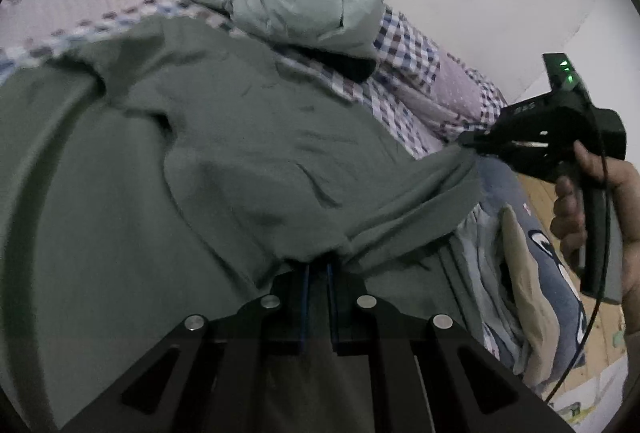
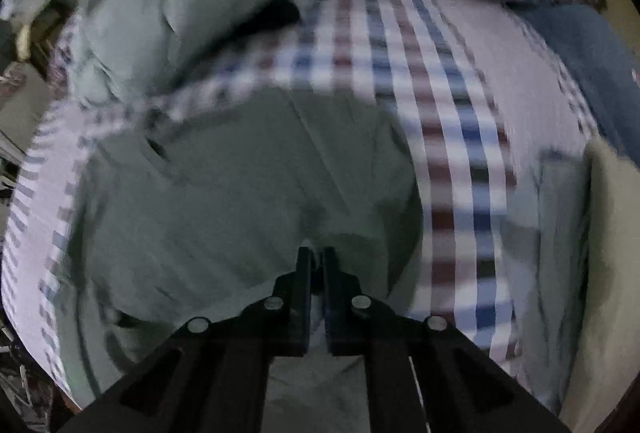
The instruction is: Fold clothes
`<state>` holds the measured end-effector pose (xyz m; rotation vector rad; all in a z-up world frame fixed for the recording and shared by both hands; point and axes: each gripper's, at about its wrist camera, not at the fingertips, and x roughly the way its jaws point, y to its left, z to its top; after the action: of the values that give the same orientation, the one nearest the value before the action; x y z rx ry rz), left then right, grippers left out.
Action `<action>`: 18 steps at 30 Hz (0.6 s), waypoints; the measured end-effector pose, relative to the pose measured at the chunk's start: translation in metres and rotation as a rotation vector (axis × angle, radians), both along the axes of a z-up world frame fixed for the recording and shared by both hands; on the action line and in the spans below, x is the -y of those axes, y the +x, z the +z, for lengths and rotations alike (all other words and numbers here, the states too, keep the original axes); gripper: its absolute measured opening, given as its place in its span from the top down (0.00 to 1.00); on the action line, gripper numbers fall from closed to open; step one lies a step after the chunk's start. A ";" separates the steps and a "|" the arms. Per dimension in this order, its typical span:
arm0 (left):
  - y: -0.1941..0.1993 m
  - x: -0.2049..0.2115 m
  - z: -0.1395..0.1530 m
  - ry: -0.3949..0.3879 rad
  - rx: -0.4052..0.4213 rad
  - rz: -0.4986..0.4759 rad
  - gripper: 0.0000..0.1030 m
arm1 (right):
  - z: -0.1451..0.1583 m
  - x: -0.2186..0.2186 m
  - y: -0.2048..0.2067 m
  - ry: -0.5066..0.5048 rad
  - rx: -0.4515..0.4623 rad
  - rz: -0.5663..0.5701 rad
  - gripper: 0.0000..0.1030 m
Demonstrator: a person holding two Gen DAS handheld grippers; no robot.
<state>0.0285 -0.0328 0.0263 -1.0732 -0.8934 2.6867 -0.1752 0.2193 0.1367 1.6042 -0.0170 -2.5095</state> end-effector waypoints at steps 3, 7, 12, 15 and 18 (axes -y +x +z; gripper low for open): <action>0.000 0.004 0.016 -0.073 -0.070 0.031 0.94 | 0.025 0.007 -0.003 -0.022 -0.079 0.025 0.97; -0.001 0.011 0.037 -0.151 -0.161 0.059 0.94 | 0.043 0.009 -0.009 -0.057 -0.147 0.027 0.97; -0.017 0.052 0.034 -0.008 -0.135 0.095 0.94 | 0.024 0.005 -0.028 -0.073 -0.100 0.000 0.93; -0.024 0.081 0.031 0.096 -0.118 0.122 0.94 | 0.010 -0.011 -0.029 -0.013 -0.078 -0.068 0.84; -0.029 0.108 0.031 0.166 -0.114 0.155 0.94 | 0.010 -0.029 -0.002 -0.042 -0.129 -0.088 0.49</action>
<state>-0.0003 -0.1406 0.0573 -0.8404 -1.1986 2.7032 -0.1770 0.2480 0.1470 1.4536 -0.1259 -2.6548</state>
